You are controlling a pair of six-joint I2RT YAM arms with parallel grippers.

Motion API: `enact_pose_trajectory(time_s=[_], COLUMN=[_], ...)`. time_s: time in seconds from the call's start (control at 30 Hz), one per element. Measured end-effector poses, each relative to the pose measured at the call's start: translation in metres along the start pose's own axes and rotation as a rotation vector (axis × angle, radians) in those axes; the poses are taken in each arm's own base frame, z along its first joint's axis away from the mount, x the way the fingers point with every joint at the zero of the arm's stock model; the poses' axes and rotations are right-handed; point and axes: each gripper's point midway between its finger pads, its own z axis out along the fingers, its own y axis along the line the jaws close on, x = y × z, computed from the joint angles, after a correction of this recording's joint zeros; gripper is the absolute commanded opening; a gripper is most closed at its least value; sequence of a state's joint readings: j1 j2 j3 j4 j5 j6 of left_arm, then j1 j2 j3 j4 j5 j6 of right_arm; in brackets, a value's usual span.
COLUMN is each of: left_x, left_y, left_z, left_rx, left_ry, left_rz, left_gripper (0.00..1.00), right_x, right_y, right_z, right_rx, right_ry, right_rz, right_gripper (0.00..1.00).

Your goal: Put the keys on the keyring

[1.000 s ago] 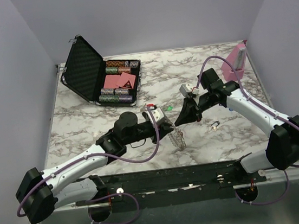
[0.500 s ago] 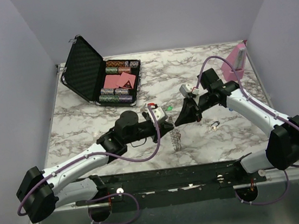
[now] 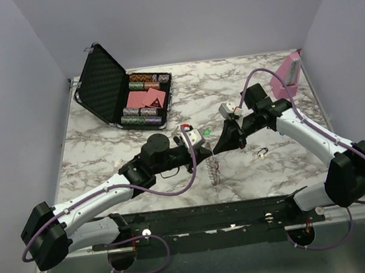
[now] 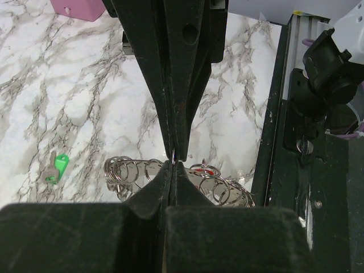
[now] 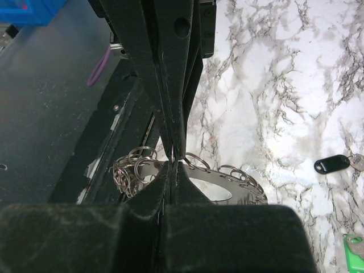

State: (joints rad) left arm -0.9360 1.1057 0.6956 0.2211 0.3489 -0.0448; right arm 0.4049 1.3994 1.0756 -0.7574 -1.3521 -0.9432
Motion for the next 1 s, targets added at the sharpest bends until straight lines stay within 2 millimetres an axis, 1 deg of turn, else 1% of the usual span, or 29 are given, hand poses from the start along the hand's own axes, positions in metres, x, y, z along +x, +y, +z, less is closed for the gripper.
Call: enact_pose_trajectory(time_s=[0.03, 0.17, 0.23, 0.3, 0.47, 0.53, 0.6, 0.7, 0.83, 0.93, 1.0], left_x=[0.0, -0.001, 0.001, 0.007, 0.024, 0.023, 0.02, 0.009, -0.003, -0.007, -0.005], left_y=[0.0, 0.0, 0.0, -0.002, -0.009, -0.012, -0.017, -0.024, -0.03, -0.032, -0.033], left_z=[0.0, 0.0, -0.003, -0.009, -0.026, -0.032, -0.04, -0.051, -0.061, -0.065, -0.067], left_rx=[0.0, -0.001, -0.003, -0.004, 0.006, 0.02, 0.042, 0.068, 0.087, 0.096, 0.106], left_ry=[0.0, -0.003, -0.015, -0.031, -0.072, -0.093, -0.128, -0.182, -0.228, -0.243, -0.235], left_rz=[0.0, 0.001, 0.005, 0.014, 0.074, 0.121, 0.201, 0.322, 0.454, 0.518, 0.549], left_gripper=[0.0, 0.0, 0.0, 0.0, 0.0, 0.0, 0.0, 0.0, 0.0, 0.0, 0.0], right_x=[0.0, 0.0, -0.001, -0.003, -0.014, -0.016, -0.015, -0.014, -0.012, -0.011, -0.01], right_y=[0.0, 0.0, 0.001, 0.003, 0.009, 0.013, 0.016, 0.019, 0.021, 0.023, 0.024], right_z=[0.0, 0.0, 0.0, 0.0, -0.002, -0.002, -0.002, -0.002, -0.002, -0.002, -0.002], right_rx=[0.0, -0.001, -0.005, -0.009, -0.028, -0.038, -0.045, -0.05, -0.054, -0.058, -0.061], right_ry=[0.0, -0.001, -0.005, -0.007, -0.021, -0.029, -0.031, -0.031, -0.028, -0.027, -0.026], right_rz=[0.0, 0.004, 0.005, 0.007, -0.024, -0.037, -0.037, -0.043, -0.052, -0.067, -0.078], right_gripper=[0.05, 0.33, 0.42, 0.47, 0.53, 0.53, 0.54, 0.55, 0.56, 0.6, 0.63])
